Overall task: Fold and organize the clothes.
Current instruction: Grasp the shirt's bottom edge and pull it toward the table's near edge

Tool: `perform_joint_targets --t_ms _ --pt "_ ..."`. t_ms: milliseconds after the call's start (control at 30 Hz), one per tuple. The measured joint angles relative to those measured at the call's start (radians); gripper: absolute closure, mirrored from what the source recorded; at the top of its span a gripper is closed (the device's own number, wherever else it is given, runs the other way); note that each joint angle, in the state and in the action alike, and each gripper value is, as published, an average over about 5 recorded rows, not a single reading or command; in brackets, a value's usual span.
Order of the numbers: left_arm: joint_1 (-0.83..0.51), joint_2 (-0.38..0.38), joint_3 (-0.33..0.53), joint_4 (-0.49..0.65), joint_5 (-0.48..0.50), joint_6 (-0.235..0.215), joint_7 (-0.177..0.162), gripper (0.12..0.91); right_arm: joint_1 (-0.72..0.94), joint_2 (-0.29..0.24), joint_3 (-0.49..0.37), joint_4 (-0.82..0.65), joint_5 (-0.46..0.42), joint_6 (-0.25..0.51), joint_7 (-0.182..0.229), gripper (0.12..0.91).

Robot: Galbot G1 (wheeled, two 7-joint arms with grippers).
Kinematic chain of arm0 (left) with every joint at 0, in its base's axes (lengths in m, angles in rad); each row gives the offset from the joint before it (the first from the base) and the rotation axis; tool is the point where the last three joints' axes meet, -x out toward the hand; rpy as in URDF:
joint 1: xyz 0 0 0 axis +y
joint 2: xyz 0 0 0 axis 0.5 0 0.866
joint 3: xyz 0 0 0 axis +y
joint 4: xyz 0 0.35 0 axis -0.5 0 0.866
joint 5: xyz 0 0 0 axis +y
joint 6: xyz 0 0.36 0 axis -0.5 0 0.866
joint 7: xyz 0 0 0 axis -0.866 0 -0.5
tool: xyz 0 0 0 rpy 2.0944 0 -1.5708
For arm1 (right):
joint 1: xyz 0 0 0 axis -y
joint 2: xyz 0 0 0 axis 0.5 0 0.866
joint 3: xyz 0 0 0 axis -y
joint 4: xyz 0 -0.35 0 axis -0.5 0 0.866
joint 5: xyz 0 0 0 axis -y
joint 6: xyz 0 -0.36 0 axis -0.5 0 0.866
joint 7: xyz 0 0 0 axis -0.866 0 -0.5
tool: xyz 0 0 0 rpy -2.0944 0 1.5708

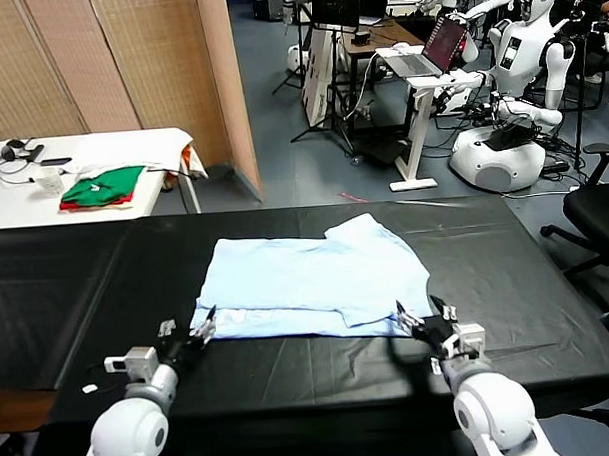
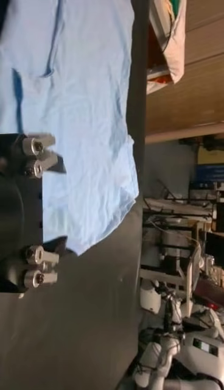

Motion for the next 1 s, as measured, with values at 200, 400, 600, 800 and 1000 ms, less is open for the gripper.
perform_joint_targets --t_ms 200,400,600,800,1000 --pt "0.038 -0.003 -0.022 -0.002 -0.001 -0.001 -0.001 0.123 -0.035 0.008 0.010 0.001 0.012 0.006 -0.001 0.203" --pt "0.053 -0.001 -0.030 0.002 -0.006 -0.002 0.004 0.123 -0.049 0.019 0.012 -0.006 0.012 0.014 -0.004 0.301" --pt "0.060 -0.003 -0.029 0.001 -0.002 -0.004 0.019 0.252 -0.051 0.024 0.008 -0.011 0.009 0.018 -0.004 0.606" --pt "0.068 -0.003 -0.028 -0.004 0.027 -0.011 0.021 0.603 -0.053 0.023 0.004 0.004 0.007 0.016 0.001 0.836" --pt "0.085 0.001 -0.036 -0.018 0.070 -0.010 0.012 0.880 -0.066 0.011 -0.010 0.029 0.007 0.005 0.013 0.883"
